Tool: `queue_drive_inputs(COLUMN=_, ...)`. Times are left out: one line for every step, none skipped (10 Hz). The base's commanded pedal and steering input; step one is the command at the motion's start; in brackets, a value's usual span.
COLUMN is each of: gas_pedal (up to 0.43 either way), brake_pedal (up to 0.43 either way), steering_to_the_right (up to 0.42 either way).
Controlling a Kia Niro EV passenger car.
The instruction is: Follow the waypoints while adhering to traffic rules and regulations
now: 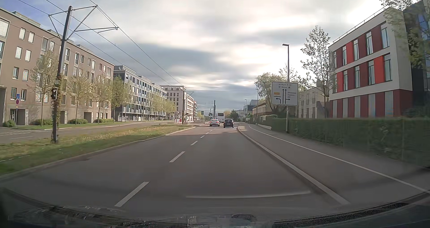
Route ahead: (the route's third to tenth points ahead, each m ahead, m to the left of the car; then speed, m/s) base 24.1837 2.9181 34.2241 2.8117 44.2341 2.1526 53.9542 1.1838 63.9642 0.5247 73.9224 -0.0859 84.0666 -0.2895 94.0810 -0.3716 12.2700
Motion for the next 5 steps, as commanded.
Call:
queue_drive_inputs(gas_pedal=0.059, brake_pedal=0.0, steering_to_the_right=0.004)
queue_drive_inputs(gas_pedal=0.059, brake_pedal=0.0, steering_to_the_right=0.004)
queue_drive_inputs(gas_pedal=0.059, brake_pedal=0.0, steering_to_the_right=0.004)
queue_drive_inputs(gas_pedal=0.059, brake_pedal=0.0, steering_to_the_right=0.004)
queue_drive_inputs(gas_pedal=0.059, brake_pedal=0.0, steering_to_the_right=0.004)
